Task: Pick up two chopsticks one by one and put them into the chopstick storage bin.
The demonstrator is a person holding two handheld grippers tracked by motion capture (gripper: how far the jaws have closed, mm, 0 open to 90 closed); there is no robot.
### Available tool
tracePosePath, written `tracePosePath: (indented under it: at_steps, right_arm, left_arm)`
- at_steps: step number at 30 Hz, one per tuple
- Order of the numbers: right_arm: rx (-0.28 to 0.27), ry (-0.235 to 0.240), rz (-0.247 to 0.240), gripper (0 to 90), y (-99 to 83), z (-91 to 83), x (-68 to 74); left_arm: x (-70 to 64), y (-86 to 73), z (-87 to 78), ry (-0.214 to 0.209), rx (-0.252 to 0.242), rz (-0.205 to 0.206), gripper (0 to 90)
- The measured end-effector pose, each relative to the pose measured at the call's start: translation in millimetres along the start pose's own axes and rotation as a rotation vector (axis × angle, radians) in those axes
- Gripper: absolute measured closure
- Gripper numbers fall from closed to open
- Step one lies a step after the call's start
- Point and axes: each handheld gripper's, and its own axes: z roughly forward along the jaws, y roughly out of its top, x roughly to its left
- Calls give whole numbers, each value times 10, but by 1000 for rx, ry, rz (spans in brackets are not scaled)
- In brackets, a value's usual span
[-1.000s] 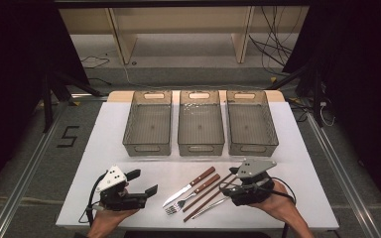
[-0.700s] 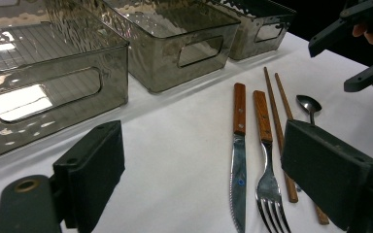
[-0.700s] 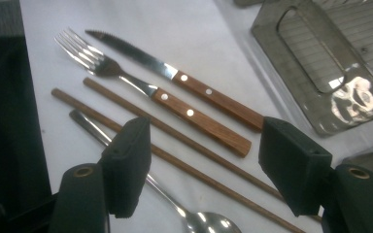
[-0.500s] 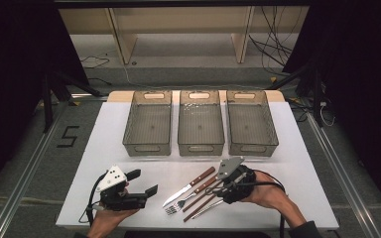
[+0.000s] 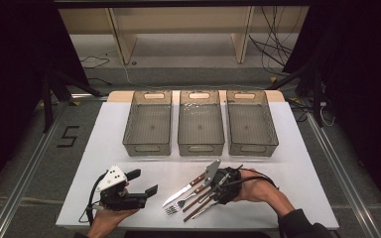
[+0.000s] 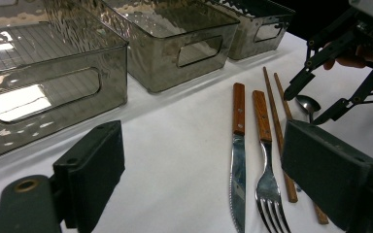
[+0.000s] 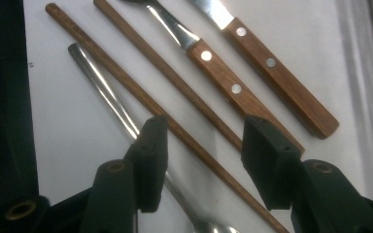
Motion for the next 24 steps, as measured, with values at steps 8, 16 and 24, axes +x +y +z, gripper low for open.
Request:
tracePosePath:
  at_steps: [8,16,24]
  right_arm:
    - [51,42,-13,587,36,91,-18]
    - [87,71,-43,613,52,147,-18]
    - [132,87,-86,635,143,215,-27]
  left_arm:
    - [1,0,3,-1,2,1,156]
    - [1,2,6,0,5,4,156]
    - [5,3,6,0,7,4,156]
